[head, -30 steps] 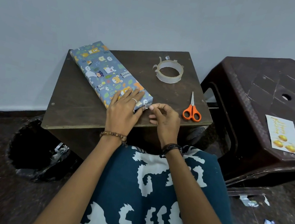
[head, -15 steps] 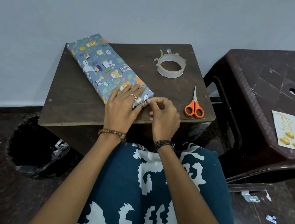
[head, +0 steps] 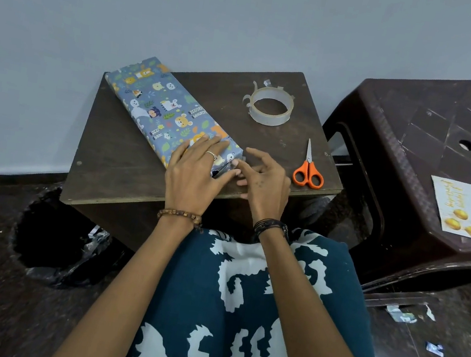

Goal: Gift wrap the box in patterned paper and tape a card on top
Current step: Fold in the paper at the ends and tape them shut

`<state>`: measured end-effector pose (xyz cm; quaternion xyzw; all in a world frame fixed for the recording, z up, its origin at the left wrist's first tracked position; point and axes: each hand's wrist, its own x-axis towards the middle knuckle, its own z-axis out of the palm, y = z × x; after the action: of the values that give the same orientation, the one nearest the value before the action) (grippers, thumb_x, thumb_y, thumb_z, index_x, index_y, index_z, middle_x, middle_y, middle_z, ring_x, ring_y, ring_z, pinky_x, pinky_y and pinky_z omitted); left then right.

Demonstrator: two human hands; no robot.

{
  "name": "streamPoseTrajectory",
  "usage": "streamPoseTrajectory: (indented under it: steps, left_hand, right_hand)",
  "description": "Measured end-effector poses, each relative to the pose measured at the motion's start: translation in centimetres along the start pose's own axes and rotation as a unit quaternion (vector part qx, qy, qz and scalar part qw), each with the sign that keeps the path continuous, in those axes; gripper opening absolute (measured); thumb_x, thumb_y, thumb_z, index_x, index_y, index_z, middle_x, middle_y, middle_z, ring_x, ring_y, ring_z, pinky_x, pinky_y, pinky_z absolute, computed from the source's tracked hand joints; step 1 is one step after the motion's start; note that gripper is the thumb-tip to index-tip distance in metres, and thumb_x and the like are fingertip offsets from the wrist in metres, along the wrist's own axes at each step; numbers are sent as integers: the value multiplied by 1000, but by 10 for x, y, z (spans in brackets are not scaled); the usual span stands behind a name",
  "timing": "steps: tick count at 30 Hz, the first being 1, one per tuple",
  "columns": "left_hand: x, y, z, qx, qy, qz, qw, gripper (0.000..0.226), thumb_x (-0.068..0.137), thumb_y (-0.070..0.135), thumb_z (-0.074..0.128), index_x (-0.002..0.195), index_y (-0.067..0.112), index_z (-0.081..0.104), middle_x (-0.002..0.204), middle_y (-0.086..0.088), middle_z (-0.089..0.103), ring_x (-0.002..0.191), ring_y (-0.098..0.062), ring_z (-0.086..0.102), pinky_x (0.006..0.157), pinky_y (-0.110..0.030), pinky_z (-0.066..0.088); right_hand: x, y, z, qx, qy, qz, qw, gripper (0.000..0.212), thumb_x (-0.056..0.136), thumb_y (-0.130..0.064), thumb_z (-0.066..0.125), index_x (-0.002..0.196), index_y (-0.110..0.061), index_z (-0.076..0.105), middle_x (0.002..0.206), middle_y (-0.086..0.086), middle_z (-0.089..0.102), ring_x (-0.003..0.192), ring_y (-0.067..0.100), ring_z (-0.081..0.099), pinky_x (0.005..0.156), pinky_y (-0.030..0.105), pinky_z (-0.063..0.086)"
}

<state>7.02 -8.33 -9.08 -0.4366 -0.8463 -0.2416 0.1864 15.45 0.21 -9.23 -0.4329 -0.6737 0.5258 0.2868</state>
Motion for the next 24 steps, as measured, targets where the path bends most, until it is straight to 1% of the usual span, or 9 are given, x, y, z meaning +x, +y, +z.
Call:
streamPoseTrajectory:
  steps: [2,4,7,10,13,16,18,22,24]
  left_hand:
    - [0,2,0,-7,8,-10,1000,43,78,40,60,113,17,65,121,0,64,115,-17,58,103,-30,28]
    - [1,2,-1,-15,14,-10,1000,38,82,37,54,113,17,66,121,0,64,115,-16,58,103,-29,28]
    - [0,1,-1,-14,15,-6,1000,40,82,36,48,113,17,66,121,0,64,116,-16,58,103,-29,28]
    - [1,1,-2,-13,14,-9,1000,40,82,36,48,113,17,66,121,0,64,116,-16,57,103,-29,27]
    - [1,2,-2,-16,14,-10,1000,40,81,34,50,112,17,66,120,-1,65,116,-17,58,103,-29,26]
    - [1,3,-2,-18,12,-15,1000,37,80,31,56,112,16,66,120,-2,65,116,-17,58,103,-29,25]
    - [0,3,-3,-21,4,-21,1000,37,78,28,60,113,16,66,121,-2,64,117,-17,57,104,-29,25]
    - [1,3,-5,-19,-4,-18,1000,41,80,33,51,115,17,65,123,-2,63,118,-18,56,104,-30,25]
    - [1,3,-5,-19,-8,-17,1000,44,80,35,46,116,17,65,124,-2,63,118,-18,56,104,-30,25]
  right_hand:
    - [2,-5,-7,31,-36,16,999,20,79,-29,72,98,-25,69,64,-4,68,54,6,65,46,29,55]
    - [4,-8,-13,70,-74,35,994,11,84,-23,69,93,-19,69,67,-2,66,47,3,60,38,19,47]
    - [8,-9,-16,121,-101,71,985,10,89,-20,62,93,-12,68,68,0,62,42,1,57,34,15,41]
    - [8,-9,-15,120,-95,76,985,15,91,-22,59,94,-10,67,68,-2,61,40,2,56,33,15,41]
    - [8,-9,-11,76,-62,62,993,20,91,-25,58,98,-9,68,67,-5,63,40,7,58,34,17,41]
    - [5,-12,-5,9,-4,17,1000,10,89,-26,59,93,-19,64,66,-6,66,40,15,62,41,29,50]
    - [3,-15,-3,-10,9,-7,1000,5,89,-24,58,87,-21,61,67,-5,66,40,17,62,45,33,53]
    - [8,-14,-5,-32,-25,-28,999,13,92,-21,53,86,-18,65,61,-7,61,35,13,54,41,30,48]
    - [10,-12,-6,-43,-51,-56,996,18,91,-18,50,86,-15,68,54,-8,54,39,12,49,45,30,44]
